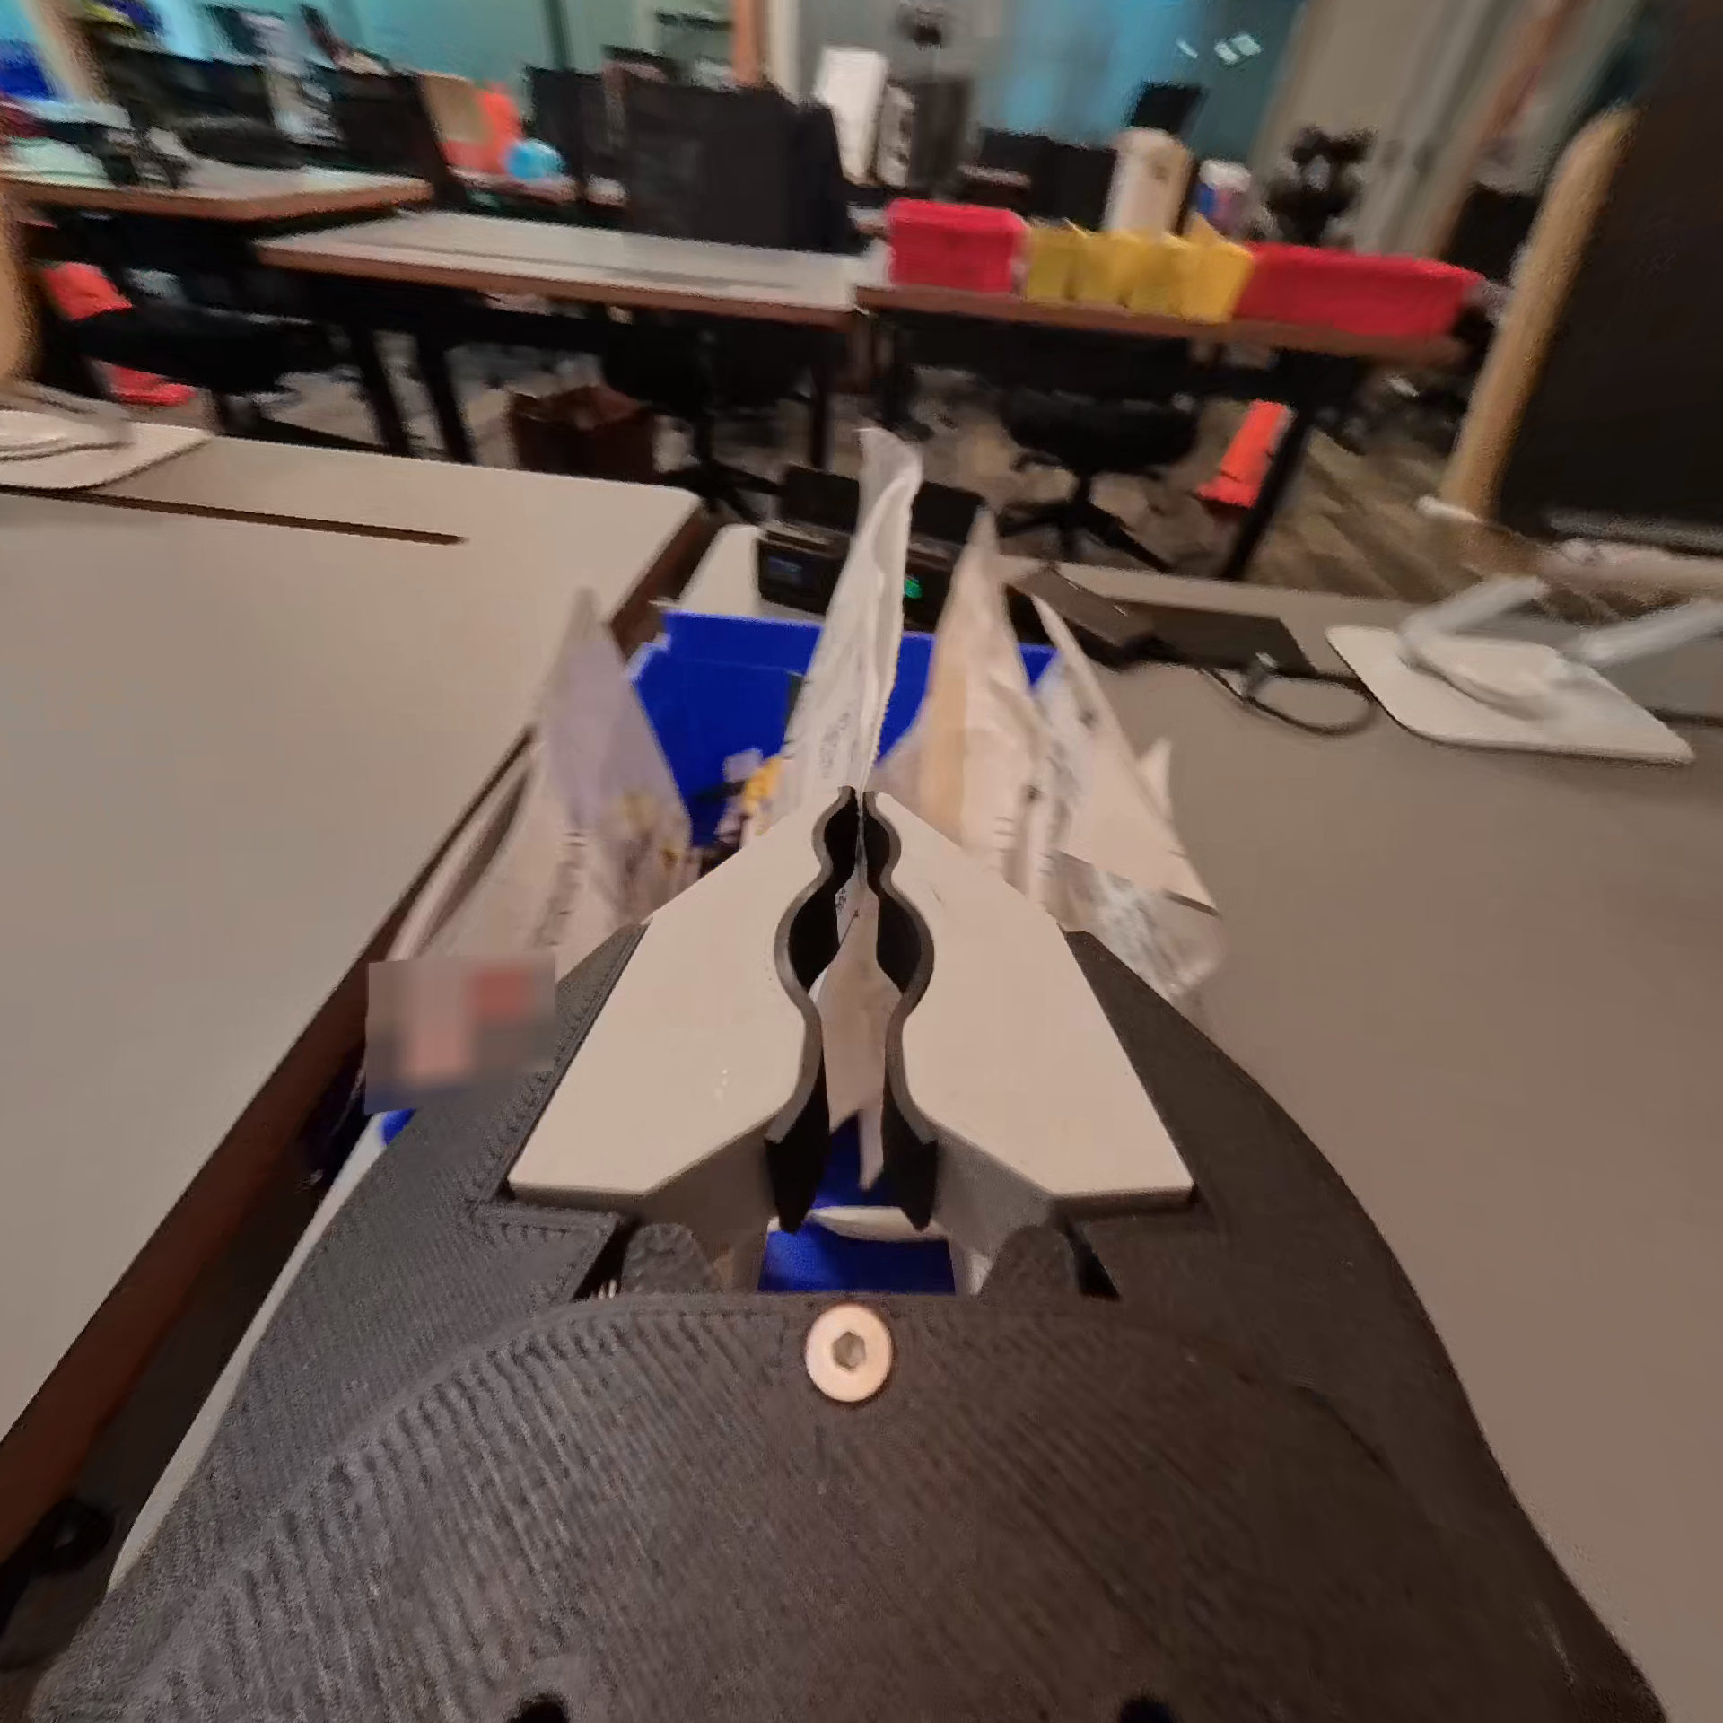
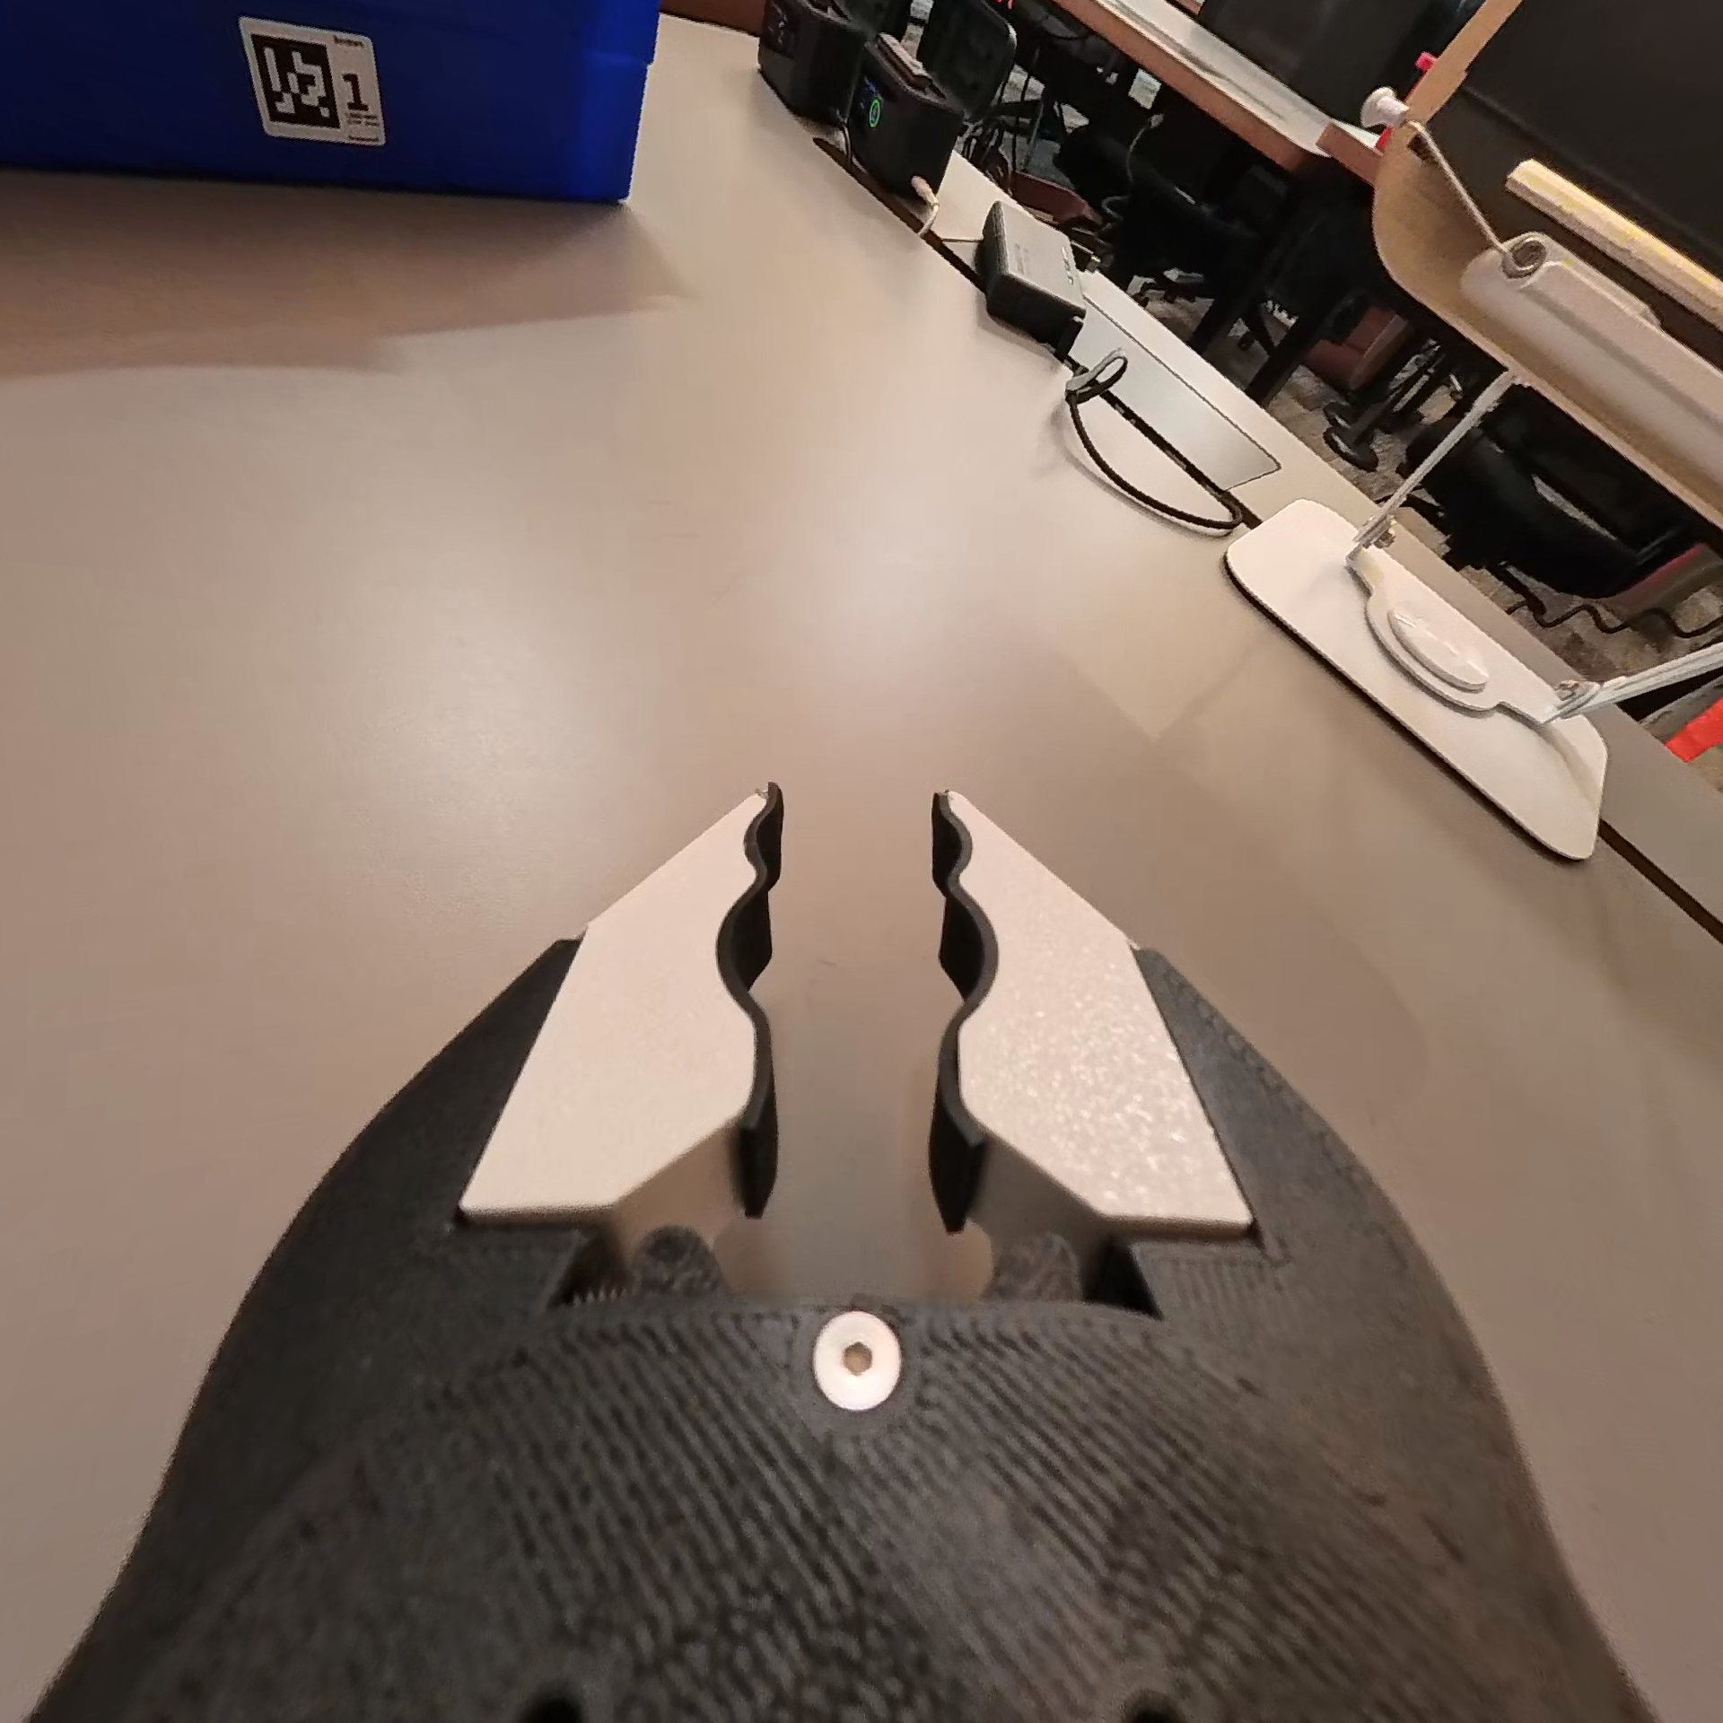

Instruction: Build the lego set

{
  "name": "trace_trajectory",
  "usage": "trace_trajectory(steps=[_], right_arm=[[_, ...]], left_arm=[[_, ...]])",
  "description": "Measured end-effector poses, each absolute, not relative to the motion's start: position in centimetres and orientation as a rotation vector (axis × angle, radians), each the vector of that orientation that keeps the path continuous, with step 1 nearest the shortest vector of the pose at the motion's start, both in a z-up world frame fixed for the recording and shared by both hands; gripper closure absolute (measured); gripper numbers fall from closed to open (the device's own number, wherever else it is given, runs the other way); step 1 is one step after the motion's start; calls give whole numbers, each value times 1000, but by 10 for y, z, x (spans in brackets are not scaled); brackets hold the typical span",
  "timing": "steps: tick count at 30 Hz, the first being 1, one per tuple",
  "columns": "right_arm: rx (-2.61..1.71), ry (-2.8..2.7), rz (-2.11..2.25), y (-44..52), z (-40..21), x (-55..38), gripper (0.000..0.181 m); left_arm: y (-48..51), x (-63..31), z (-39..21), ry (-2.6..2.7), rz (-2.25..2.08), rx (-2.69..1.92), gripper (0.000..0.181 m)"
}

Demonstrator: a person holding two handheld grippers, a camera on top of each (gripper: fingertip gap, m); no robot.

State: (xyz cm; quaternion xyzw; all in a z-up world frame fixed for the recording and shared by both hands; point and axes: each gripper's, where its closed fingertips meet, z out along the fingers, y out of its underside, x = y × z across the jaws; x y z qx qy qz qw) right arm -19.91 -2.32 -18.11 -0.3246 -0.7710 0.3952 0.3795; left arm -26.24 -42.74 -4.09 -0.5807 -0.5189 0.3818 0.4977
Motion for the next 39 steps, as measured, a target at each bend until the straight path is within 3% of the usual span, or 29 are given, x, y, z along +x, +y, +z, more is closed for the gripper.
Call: trace_trajectory(steps=[3, 8, 10, 19, 24, 29, 30, 34, 39], right_arm=[[-826, -1973, 1001, -22, -182, -199, 150], [-807, -1973, 988, -24, -183, -198, 150], [-800, -1973, 983, -25, -183, -198, 150], [-789, -1996, 962, -27, -188, -198, 150], [-773, -2003, 945, -27, -189, -198, 150], [-763, -2006, 928, -27, -190, -198, 150], [-764, -2007, 924, -27, -191, -198, 150], [-767, -2014, 897, -26, -193, -200, 150], [-747, -2028, 837, -28, -197, -204, 150]], left_arm=[[-385, -253, -57, -1153, 762, -1612, 181], [-390, -263, -70, -1215, 871, -1626, 181], [-385, -260, -73, -1197, 808, -1617, 172], [-418, -240, -41, -1157, 829, -1358, 164], [-519, -241, -38, -1433, 1187, -1065, 140], [-529, -261, -102, -1612, 1140, -1290, 117], [-522, -264, -111, -1614, 1086, -1319, 117], [-481, -267, -101, -1455, 1033, -1321, 162], [-433, -267, -97, -1272, 1176, -1516, 170]])
